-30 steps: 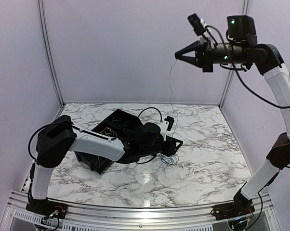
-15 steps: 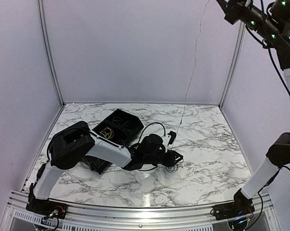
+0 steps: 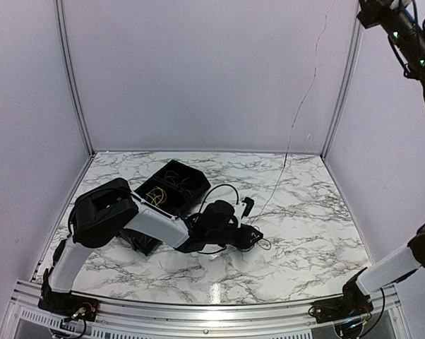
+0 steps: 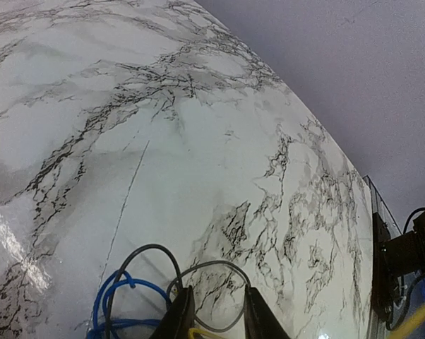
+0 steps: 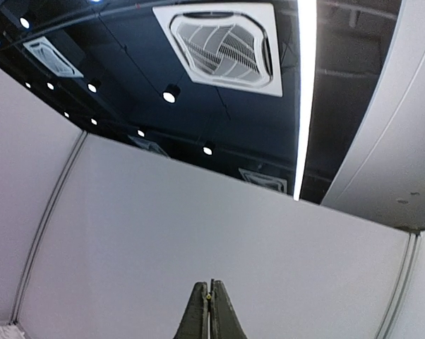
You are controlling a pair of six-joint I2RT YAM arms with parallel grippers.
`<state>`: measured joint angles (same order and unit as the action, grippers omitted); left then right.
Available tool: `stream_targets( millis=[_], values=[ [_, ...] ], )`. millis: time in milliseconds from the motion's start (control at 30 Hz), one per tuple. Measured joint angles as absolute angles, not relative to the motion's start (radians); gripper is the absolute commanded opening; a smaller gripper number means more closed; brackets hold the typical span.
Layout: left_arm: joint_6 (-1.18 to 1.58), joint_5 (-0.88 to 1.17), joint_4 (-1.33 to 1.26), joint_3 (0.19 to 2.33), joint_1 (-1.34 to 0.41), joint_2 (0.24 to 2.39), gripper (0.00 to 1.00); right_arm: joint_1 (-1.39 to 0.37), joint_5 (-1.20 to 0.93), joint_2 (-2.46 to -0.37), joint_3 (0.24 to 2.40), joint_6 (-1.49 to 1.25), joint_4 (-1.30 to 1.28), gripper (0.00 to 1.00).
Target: Untangle the cables
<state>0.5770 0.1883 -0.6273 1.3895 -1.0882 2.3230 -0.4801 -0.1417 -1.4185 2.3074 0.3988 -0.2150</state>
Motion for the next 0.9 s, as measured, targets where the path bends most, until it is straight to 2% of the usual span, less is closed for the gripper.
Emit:
stream_targets(
  millis=[167,367,433,467,500,567,600,767,900],
  values=[
    [0.557,0.187,-0.622,1.31,-1.085,2.255,0.16,-0.374,-0.086,-1.274,1.888,0.385,-0.185,0.0],
    [0.535,0.178,-0.624,1.26,-1.085,2.158,0.13,-0.084,-0.062,-1.129,1.333,0.354,-0.211,0.01],
    [0.533,0.178,-0.626,1.26,-1.085,2.148,0.13,0.011,-0.07,-1.081,1.165,0.389,-0.236,0.33],
    [0.532,0.178,-0.627,1.26,-1.085,2.147,0.13,0.043,-0.073,-1.064,1.103,0.408,-0.259,0.43],
    [0.532,0.178,-0.627,1.26,-1.084,2.147,0.13,0.075,-0.076,-1.05,1.038,0.442,-0.287,0.5],
    [0.532,0.179,-0.624,1.258,-1.084,2.147,0.13,0.099,-0.095,-1.05,0.967,0.501,-0.371,0.75],
    [0.533,0.179,-0.624,1.258,-1.083,2.147,0.13,0.1,-0.112,-1.057,0.959,0.523,-0.41,0.79],
    [0.54,0.185,-0.624,1.258,-1.08,2.149,0.13,0.05,-0.297,-1.067,1.02,0.675,-0.606,0.75],
    [0.551,0.193,-0.624,1.261,-1.079,2.162,0.13,-0.127,-0.424,-1.059,1.069,0.821,-0.741,0.66]
  ],
)
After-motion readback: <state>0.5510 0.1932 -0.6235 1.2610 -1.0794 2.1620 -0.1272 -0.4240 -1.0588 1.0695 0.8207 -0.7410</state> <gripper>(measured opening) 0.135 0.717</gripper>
